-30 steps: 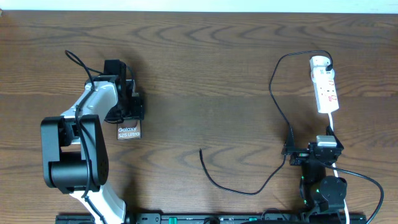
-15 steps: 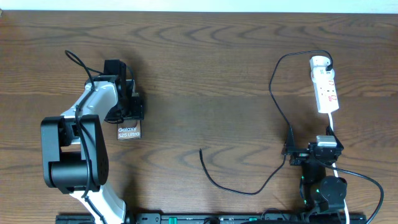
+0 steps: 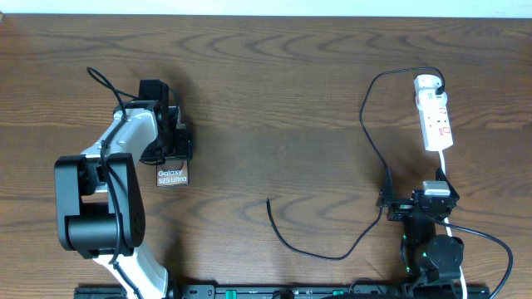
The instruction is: Plug charger to phone and switch on socket
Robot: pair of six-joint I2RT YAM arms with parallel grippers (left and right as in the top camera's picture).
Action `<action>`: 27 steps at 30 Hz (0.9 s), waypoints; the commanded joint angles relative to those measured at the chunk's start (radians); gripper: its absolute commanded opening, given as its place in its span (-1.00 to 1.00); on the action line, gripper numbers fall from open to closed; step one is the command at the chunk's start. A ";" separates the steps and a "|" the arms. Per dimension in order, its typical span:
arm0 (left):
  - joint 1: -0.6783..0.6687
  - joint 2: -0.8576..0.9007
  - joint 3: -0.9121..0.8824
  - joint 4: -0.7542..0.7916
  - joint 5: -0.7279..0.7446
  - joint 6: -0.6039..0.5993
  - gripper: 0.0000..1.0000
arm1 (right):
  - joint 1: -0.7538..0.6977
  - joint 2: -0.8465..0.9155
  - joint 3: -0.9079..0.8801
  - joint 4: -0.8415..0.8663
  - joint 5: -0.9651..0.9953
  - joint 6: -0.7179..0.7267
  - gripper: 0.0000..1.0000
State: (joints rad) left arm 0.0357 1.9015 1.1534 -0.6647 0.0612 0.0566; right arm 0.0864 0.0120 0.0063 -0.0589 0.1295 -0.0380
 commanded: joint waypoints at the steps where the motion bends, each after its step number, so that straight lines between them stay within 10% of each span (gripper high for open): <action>1: 0.000 0.056 -0.051 0.001 0.005 0.003 -0.85 | -0.006 -0.005 -0.001 -0.004 0.002 -0.012 0.99; 27: 0.000 -0.261 0.010 -0.037 0.065 -0.009 -0.86 | -0.006 -0.005 -0.001 -0.004 0.002 -0.012 0.98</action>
State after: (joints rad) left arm 0.0357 1.7023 1.1526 -0.7006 0.0803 0.0528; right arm 0.0864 0.0120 0.0063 -0.0589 0.1295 -0.0380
